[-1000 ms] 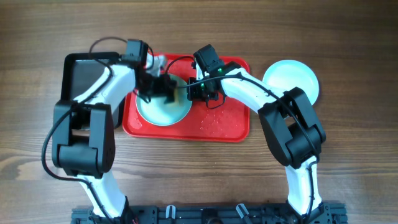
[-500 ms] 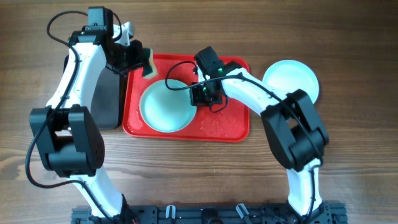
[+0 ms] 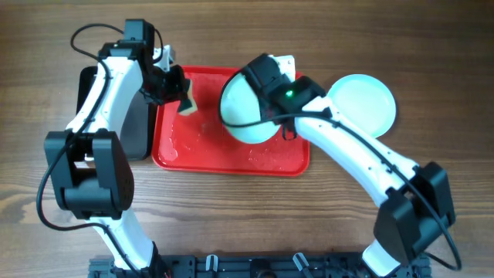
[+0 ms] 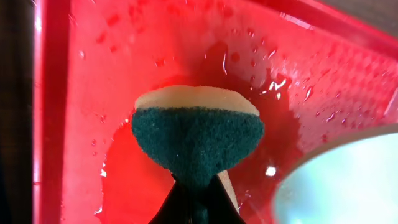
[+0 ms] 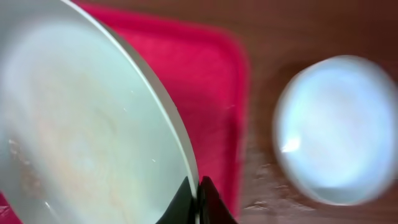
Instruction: Clean dirty plates on tray and stack at the side
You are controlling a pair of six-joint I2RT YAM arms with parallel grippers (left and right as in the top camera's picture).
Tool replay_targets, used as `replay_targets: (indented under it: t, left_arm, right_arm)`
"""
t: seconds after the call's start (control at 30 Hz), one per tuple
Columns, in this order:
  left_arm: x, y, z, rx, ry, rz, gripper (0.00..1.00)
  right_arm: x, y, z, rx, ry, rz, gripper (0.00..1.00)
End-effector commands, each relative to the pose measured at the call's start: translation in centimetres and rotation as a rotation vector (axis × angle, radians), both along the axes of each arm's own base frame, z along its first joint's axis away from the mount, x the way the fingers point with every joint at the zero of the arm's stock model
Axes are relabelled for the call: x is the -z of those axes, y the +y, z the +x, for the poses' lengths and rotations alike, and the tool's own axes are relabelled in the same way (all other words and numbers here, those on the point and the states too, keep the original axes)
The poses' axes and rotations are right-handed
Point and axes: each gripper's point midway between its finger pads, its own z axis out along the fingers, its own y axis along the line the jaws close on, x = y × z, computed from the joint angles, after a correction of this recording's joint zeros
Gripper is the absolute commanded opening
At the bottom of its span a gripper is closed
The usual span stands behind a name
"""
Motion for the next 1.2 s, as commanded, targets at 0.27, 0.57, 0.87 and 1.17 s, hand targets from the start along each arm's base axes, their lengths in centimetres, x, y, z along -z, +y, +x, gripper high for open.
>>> replay_targets:
  t: [0.27,0.57,0.87,1.17]
  left_arm:
    - [1.4,-1.7,-1.1,0.038,0.021,0.010,0.04]
    - [1.4,-1.7,-1.1,0.039,0.020,0.010,0.04]
    - [1.3,-1.7,-1.0,0.039,0.017,0.010,0.04]
    - [1.3,-1.7,-1.0,0.039,0.018,0.009,0.04]
  right_arm:
    - [-10.9,-3.3,-1.0,0.088,-0.481,-0.587,0.04]
    - [-14.2,-1.7,-2.5,0.085,-0.640,-0.707,0.05]
    - [-14.2,-1.6,-2.6,0.083,-0.641,-0.704,0.04]
    - [-4.6,-0.6,-1.8,0.001,-0.202,-0.257,0.04]
